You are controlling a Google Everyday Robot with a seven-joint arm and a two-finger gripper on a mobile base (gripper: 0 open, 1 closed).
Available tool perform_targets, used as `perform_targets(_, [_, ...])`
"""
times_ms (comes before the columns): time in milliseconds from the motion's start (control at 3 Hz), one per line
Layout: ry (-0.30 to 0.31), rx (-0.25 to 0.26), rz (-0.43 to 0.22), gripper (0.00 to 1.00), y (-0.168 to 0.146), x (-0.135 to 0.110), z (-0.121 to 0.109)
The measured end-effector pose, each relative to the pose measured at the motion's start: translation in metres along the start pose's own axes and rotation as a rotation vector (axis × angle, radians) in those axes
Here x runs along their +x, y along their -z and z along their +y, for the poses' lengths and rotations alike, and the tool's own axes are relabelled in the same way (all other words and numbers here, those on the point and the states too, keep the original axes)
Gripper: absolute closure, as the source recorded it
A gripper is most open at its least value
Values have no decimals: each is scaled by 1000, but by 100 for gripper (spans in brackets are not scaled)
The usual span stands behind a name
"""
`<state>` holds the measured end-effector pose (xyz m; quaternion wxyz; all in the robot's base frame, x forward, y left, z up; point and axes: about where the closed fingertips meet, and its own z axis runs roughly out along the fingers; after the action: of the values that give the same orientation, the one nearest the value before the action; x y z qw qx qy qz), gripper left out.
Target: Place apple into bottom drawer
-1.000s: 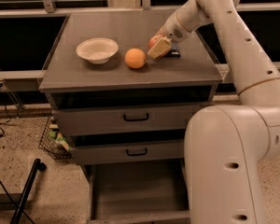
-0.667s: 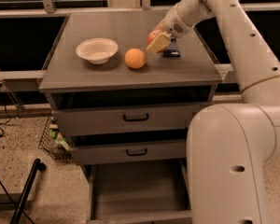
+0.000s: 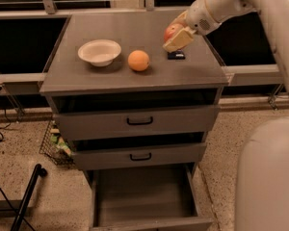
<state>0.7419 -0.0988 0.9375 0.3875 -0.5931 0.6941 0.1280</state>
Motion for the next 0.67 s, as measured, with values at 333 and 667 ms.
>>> perform_targets(333, [33, 17, -57, 100, 33, 2, 29])
perform_targets(667, [-1, -16, -38, 100, 29, 30, 49])
